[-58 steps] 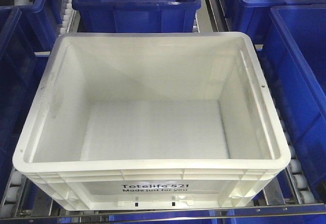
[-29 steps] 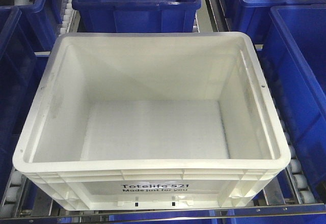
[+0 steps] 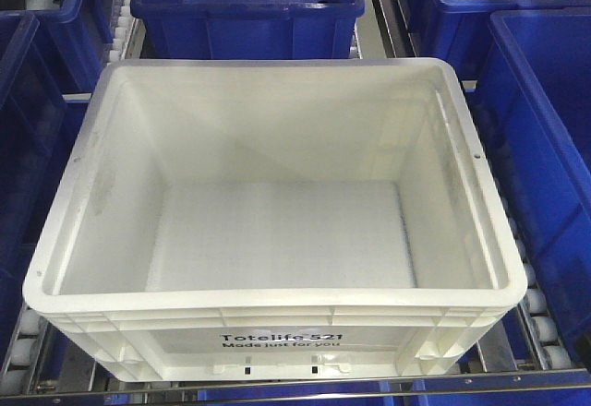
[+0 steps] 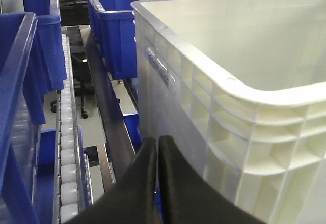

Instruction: Move bin from left to right shelf

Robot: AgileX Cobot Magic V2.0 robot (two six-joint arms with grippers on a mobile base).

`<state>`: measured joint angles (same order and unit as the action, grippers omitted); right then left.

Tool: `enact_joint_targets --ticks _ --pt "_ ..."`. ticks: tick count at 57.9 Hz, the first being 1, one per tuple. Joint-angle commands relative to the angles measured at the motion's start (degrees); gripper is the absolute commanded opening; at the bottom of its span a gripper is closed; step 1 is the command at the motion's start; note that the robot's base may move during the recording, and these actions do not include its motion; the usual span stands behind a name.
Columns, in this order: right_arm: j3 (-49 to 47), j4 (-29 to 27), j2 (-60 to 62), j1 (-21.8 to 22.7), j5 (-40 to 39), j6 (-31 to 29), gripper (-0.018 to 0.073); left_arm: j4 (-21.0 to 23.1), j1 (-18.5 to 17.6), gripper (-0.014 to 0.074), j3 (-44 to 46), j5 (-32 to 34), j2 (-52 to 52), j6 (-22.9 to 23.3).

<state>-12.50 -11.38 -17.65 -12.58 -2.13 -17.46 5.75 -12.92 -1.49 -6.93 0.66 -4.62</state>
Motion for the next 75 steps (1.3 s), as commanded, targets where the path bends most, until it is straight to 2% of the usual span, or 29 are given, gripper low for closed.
enact_joint_targets --ticks 1,20,23,27,75 --pt "-0.9 0.4 2.6 0.0 -0.7 -0.5 -0.0007 0.2 -0.3 -0.0006 -1.1 3.7 0.9 0.4" --pt "15.2 0.0 17.4 0.0 0.9 0.8 -0.0007 0.2 -0.3 -0.0006 -1.1 3.7 0.9 0.4" --pt "15.2 0.2 19.0 0.0 4.3 1.4 -0.0007 0.2 -0.3 -0.0006 -1.1 3.6 0.9 0.4" --pt "15.2 0.2 18.7 0.0 4.8 1.7 -0.0007 0.2 -0.3 -0.0006 -1.1 3.6 0.9 0.4" --pt "15.2 0.0 18.8 0.0 4.8 2.1 -0.0007 0.2 -0.3 -0.0006 -1.1 3.6 0.9 0.4"
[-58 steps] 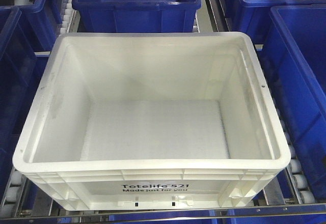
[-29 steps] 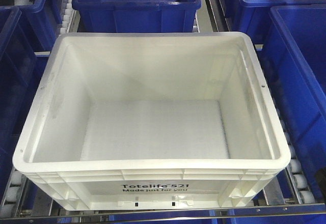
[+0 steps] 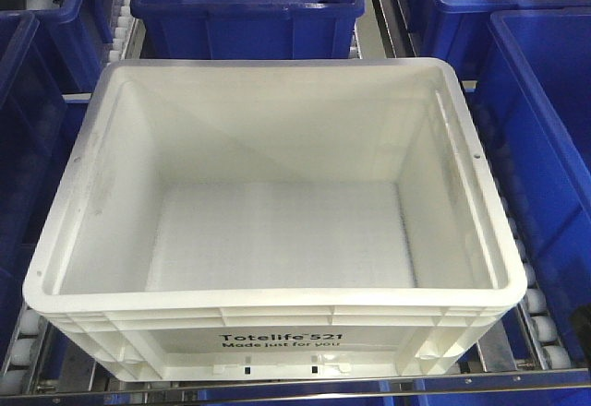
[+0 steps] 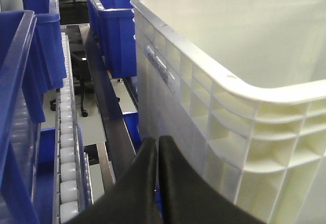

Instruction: Move bin from left to right shelf

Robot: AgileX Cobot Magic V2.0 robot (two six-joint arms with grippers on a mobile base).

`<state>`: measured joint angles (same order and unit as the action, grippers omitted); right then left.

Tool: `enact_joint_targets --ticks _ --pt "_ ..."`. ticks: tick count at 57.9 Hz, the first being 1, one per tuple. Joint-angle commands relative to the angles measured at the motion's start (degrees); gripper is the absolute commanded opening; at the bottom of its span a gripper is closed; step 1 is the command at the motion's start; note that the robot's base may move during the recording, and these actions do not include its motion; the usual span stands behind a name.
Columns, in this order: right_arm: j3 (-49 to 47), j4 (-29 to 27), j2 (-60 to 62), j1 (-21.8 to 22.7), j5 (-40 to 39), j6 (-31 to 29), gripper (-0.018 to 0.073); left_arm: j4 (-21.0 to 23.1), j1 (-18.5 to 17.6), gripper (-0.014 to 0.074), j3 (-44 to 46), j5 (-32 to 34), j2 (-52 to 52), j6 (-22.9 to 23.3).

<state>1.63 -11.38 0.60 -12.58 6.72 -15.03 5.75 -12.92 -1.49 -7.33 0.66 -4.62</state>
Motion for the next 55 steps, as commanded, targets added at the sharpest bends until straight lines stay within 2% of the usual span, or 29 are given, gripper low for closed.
enact_joint_targets --ticks 1,55 --pt "1.1 0.0 0.6 0.0 -4.1 -0.3 -0.0007 0.2 -0.3 -0.0006 -1.1 4.0 0.9 0.4" --pt "1.1 0.0 0.6 0.0 -4.1 -0.3 -0.0007 0.2 -0.3 -0.0006 -1.1 4.0 0.9 0.4"
